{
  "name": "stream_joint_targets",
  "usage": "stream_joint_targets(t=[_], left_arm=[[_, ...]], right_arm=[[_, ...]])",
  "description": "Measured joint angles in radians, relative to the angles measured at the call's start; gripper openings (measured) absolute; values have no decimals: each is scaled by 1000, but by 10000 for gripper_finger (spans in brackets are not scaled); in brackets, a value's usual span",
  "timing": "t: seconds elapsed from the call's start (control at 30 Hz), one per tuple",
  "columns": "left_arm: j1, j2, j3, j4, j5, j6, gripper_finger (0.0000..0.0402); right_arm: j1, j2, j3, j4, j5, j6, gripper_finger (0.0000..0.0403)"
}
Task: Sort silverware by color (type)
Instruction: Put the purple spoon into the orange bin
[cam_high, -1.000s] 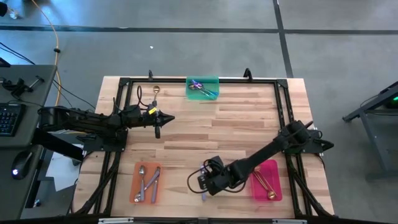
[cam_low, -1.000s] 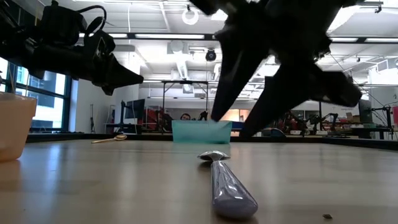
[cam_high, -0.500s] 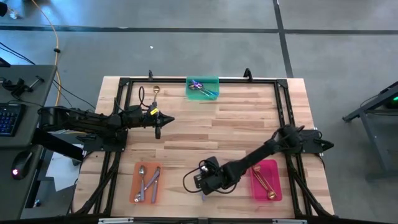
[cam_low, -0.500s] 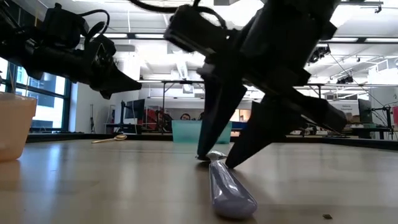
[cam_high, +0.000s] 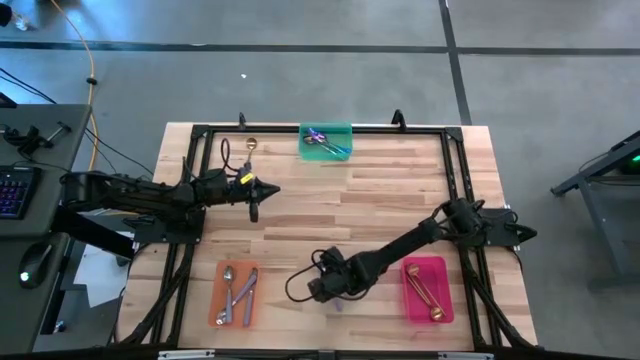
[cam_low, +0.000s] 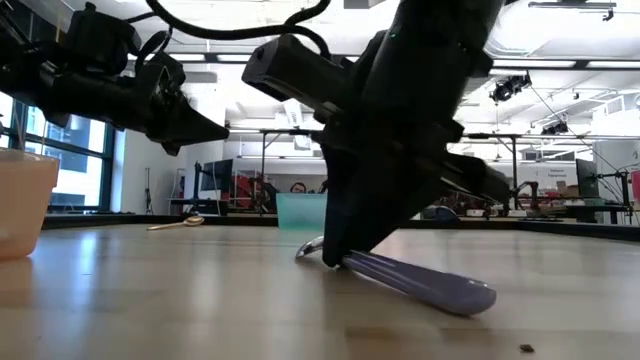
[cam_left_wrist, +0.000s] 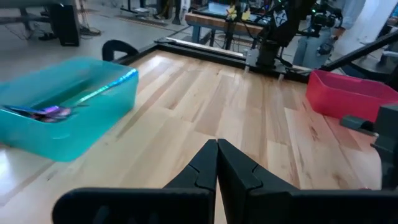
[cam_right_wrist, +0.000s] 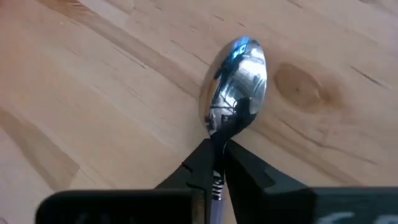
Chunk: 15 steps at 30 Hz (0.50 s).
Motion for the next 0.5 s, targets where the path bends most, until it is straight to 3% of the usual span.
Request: stream_joint_targets(t=[0.27, 0.5], left_arm=[[0, -38, 0, -7, -23, 3, 0], [0, -78, 0, -28, -21, 5, 0]], right_arm=[[-31, 2, -2, 46, 10, -144, 17], [-38, 12, -8, 317, 68, -248, 1]])
